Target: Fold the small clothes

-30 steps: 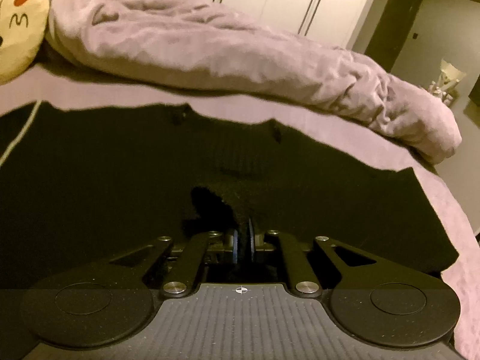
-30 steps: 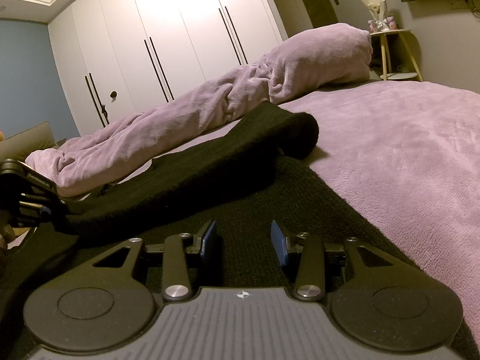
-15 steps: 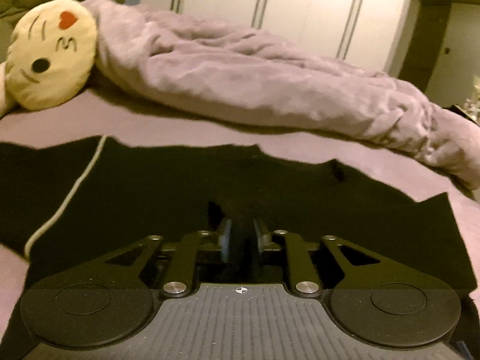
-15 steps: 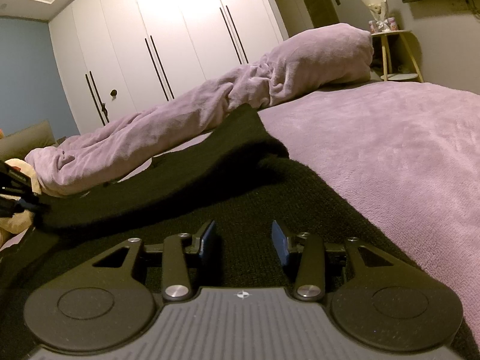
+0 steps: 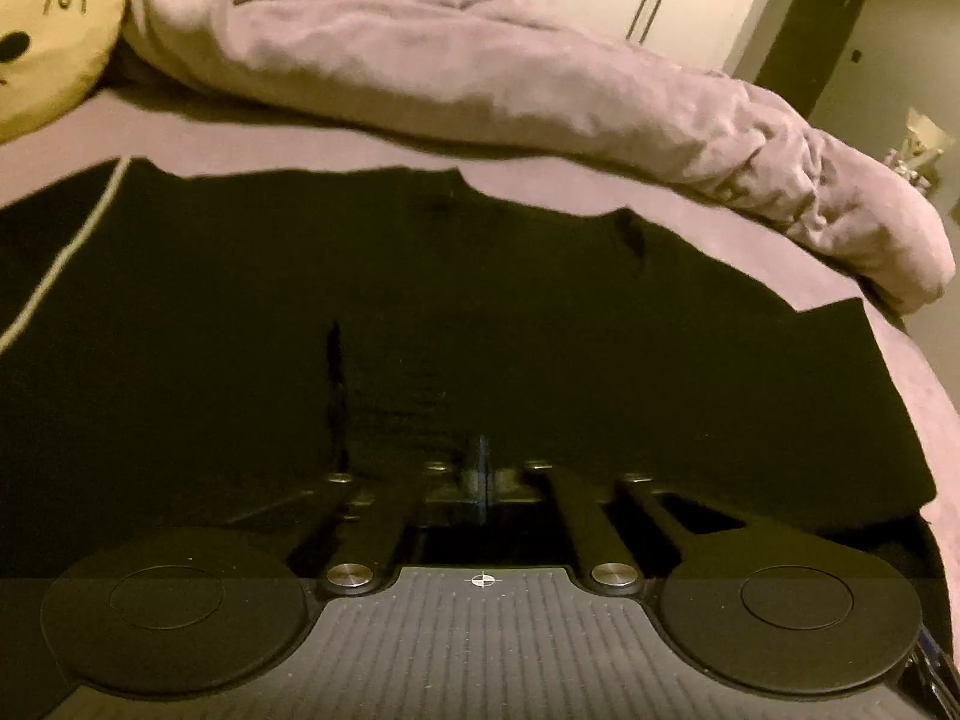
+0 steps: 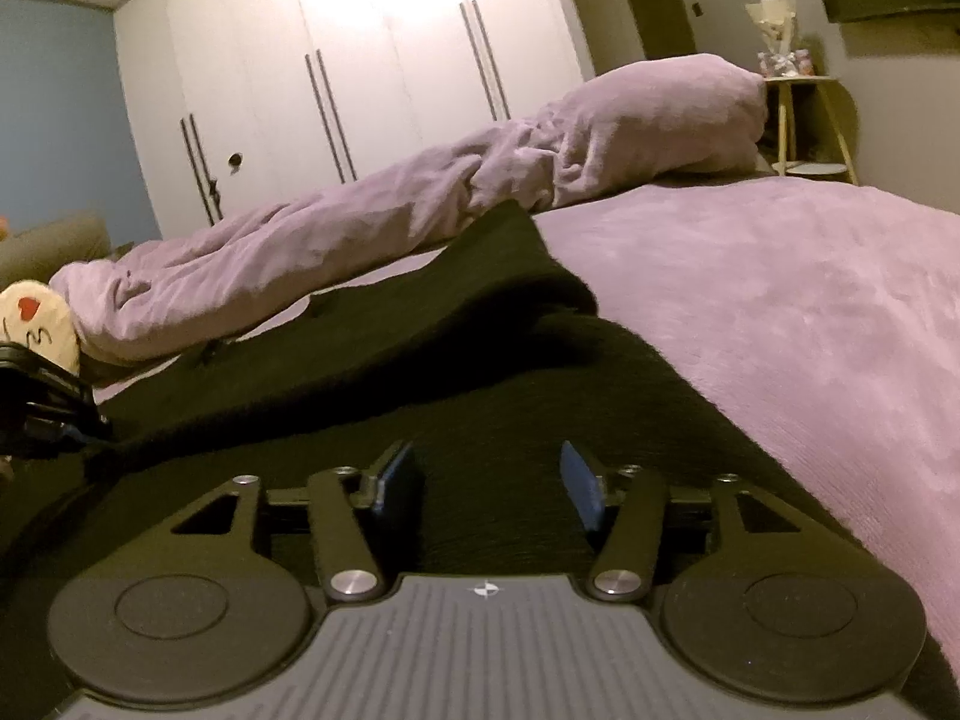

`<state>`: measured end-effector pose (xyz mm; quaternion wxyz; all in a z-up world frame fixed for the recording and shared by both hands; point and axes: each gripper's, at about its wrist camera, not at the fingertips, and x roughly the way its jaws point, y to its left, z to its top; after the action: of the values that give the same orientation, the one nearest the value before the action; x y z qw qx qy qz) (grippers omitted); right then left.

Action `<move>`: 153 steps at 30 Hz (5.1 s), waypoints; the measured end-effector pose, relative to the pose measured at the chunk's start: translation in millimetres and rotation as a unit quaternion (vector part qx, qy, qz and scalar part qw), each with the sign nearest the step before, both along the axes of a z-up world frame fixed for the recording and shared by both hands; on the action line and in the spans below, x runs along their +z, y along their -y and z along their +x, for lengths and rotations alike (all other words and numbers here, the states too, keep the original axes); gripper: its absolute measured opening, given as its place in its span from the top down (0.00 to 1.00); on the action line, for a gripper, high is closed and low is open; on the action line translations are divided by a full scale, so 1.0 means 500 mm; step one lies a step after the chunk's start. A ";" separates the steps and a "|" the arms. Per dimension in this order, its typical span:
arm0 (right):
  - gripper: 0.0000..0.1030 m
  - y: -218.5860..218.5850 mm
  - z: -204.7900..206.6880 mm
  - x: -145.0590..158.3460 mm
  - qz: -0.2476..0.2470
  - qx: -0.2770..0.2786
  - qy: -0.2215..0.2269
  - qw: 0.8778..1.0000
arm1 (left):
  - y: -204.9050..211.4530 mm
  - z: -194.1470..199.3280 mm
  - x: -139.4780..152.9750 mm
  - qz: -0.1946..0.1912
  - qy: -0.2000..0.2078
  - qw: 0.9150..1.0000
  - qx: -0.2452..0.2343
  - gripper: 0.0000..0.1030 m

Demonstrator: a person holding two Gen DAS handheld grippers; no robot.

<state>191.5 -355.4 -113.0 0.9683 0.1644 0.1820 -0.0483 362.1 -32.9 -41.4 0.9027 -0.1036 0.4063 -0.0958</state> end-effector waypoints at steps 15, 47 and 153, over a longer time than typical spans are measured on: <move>0.14 -0.163 -0.002 0.046 -0.049 -0.006 -0.069 0.996 | -0.453 -0.096 0.078 -0.046 0.097 0.977 0.182 0.14; 0.14 -0.289 -0.070 0.115 -0.035 0.019 -0.035 0.999 | -0.433 0.001 0.222 0.055 0.183 0.981 0.039 0.87; 0.56 -0.076 0.325 0.105 0.104 0.046 -0.112 0.987 | -0.211 -0.110 0.068 0.085 0.042 0.988 0.123 0.16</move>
<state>353.9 -317.2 -60.6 0.9204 0.2496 0.3010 -0.0029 307.4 72.9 -7.5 0.9293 -0.0715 0.3593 0.0467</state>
